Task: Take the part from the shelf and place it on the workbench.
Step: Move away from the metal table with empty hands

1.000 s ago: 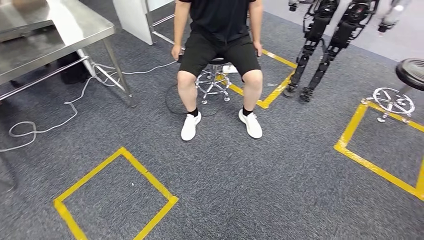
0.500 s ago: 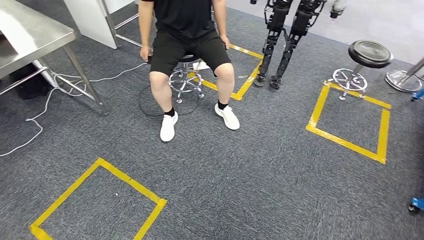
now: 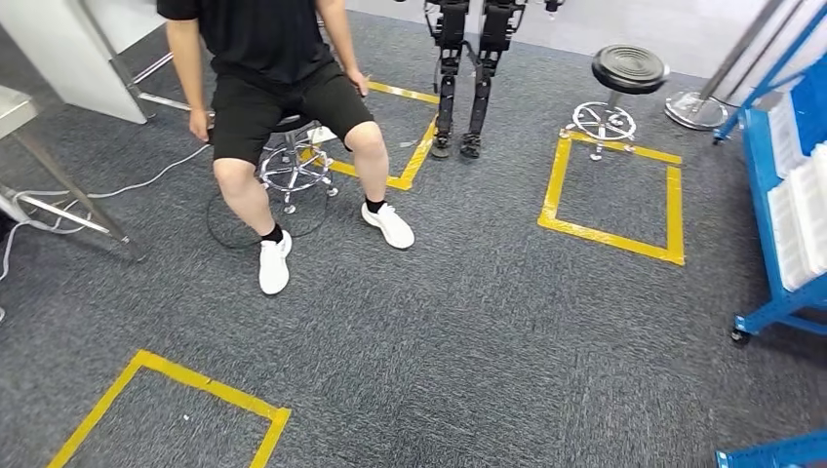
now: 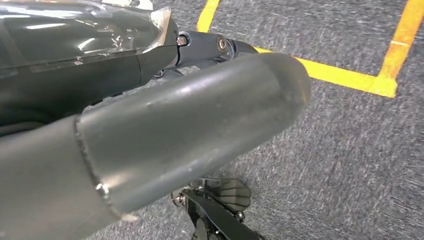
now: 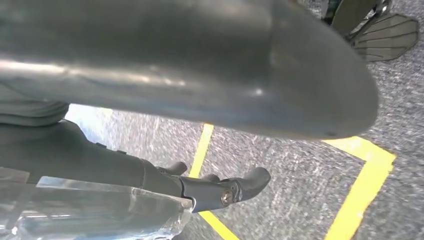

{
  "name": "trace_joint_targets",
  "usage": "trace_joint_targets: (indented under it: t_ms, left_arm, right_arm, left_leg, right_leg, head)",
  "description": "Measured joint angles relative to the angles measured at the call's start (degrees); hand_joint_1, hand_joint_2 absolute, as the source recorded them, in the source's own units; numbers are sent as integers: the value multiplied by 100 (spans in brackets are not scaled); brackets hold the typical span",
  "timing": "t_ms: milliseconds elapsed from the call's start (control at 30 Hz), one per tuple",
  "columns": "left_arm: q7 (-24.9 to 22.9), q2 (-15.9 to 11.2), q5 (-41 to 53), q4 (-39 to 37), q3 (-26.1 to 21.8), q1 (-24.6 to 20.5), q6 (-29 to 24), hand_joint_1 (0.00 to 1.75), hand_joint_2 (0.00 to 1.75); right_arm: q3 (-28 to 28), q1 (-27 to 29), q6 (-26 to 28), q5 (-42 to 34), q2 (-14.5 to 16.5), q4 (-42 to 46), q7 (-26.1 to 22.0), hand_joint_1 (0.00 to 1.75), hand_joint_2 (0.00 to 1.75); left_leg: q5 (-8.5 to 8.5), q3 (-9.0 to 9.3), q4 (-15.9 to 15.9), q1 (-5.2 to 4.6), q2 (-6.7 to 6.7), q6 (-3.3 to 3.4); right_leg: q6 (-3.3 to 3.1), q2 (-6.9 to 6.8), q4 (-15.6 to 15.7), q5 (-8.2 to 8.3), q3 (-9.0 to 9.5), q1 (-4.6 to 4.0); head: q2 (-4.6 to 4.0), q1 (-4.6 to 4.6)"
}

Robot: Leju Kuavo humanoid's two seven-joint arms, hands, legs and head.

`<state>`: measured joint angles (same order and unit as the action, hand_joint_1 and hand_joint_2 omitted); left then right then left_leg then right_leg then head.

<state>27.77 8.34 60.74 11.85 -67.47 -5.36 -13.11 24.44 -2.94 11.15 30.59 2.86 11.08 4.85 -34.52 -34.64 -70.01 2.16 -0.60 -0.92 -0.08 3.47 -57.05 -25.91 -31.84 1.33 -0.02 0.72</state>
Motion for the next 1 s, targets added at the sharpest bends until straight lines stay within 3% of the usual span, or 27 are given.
trace_joint_targets:
  t_ms: [67,133,200,233,300,367,433,467,533,567,633,667,733,800,867,900,933,967,1000]
  left_arm:
    - [1,-9,1,-1,0,6,-1,0,0]
    - [0,-12,2,-2,0,12,-8,0,0]
    - [-1,-13,2,-2,0,4,-20,0,0]
    - [0,-14,2,-2,1,-5,-25,0,0]
    - [0,-18,1,-2,1,-6,-39,0,0]
    - [-7,-26,-4,-2,-1,13,-57,0,0]
    - [-16,-29,-8,-2,-2,24,-66,0,0]
    - [-20,-29,-8,-2,-2,24,-68,0,0]
    - [-27,-29,-7,-2,-1,24,-72,0,0]
    - [-32,-31,-7,-2,-1,24,-75,0,0]
    - [-40,-33,-5,-2,-1,22,-81,0,0]
    - [-42,-34,-3,-2,-1,16,-82,0,0]
    - [-43,-32,1,-3,0,-4,-83,0,0]
    - [-42,-30,10,-4,1,-11,-80,0,0]
    - [-42,-33,25,-7,2,9,-78,0,0]
    - [-44,-36,34,-8,2,22,-78,0,0]
    - [-48,-39,39,-9,2,34,-78,0,0]
    - [-55,-42,45,-9,2,40,-79,0,0]
    - [-63,-44,51,-8,2,42,-79,0,0]
  right_arm:
    - [1,-5,1,8,-1,0,-5,0,0]
    - [1,-14,2,23,-1,0,-17,0,0]
    - [1,8,2,33,0,-1,-29,0,0]
    - [1,26,2,37,1,-1,-32,0,0]
    - [1,35,2,45,10,-2,-35,0,0]
    - [1,26,2,63,24,-2,-49,0,0]
    - [0,32,2,82,27,-2,-65,0,0]
    - [0,40,2,91,27,-2,-68,0,0]
    - [0,45,0,106,28,-2,-70,0,0]
    - [0,37,-1,111,30,-2,-69,0,0]
    - [0,18,-3,116,34,-2,-68,0,0]
    - [0,17,-3,116,34,-2,-68,0,0]
    - [1,31,-3,116,27,-2,-68,0,0]
    - [2,39,-2,115,18,-2,-66,0,0]
    - [2,36,-1,114,23,-2,-62,0,0]
    - [2,36,0,113,31,-2,-58,0,0]
    - [2,39,0,110,39,-2,-51,0,0]
    - [2,44,0,106,44,-2,-43,0,0]
    - [2,50,1,103,45,-2,-32,0,0]
  left_leg:
    - [347,281,716,68,-223,-29]
    - [411,382,1026,57,-357,-5]
    - [423,392,1063,0,-247,99]
    - [448,414,1094,-15,-184,165]
    - [507,442,1155,-18,-34,273]
    - [519,440,1162,-47,130,306]
    - [514,433,1161,-71,284,305]
    - [508,436,1160,-74,352,298]
    - [485,463,1159,-70,479,265]
    - [463,482,1157,-80,538,231]
    - [424,523,1158,-102,640,160]
    - [414,543,1168,-106,692,126]
    - [380,579,1167,-70,730,61]
    - [165,478,879,-34,487,20]
    - [-222,144,160,-28,174,24]
    - [-365,-46,-206,-31,106,28]
    - [-408,-178,-435,-34,69,33]
    - [-334,-220,-461,-36,50,43]
    - [-150,-151,-258,-34,30,59]
  right_leg:
    - [52,160,-93,-31,-38,-10]
    - [142,286,-159,-49,-120,-32]
    - [242,379,-156,-30,-192,-30]
    - [273,331,-194,-47,-230,-25]
    - [262,54,-577,-251,-422,-23]
    - [224,-204,-1308,-589,-788,-20]
    - [264,-266,-1761,-727,-993,-5]
    - [311,-288,-1672,-666,-933,7]
    - [410,-459,-934,-395,-527,35]
    - [425,-586,-554,-263,-314,16]
    - [349,-729,-181,-128,-114,-34]
    - [292,-694,-179,-110,-128,-72]
    - [181,-561,-151,-86,-127,-60]
    - [70,-439,-111,-51,-97,-16]
    - [-5,-315,-99,-31,-104,-18]
    - [-21,-239,-100,-29,-107,-37]
    - [-27,-159,-101,-29,-105,-55]
    - [-27,-77,-103,-29,-98,-67]
    - [-27,4,-104,-29,-85,-73]
  head:
    - [0,-3]
    - [1,2]
    - [1,8]
    - [1,8]
    - [0,37]
    - [0,61]
    - [1,61]
    - [1,63]
    - [0,67]
    - [0,67]
    - [0,57]
    - [0,52]
    - [0,49]
    - [0,21]
    - [1,-14]
    - [1,-20]
    - [1,-21]
    - [0,-21]
    - [0,-21]
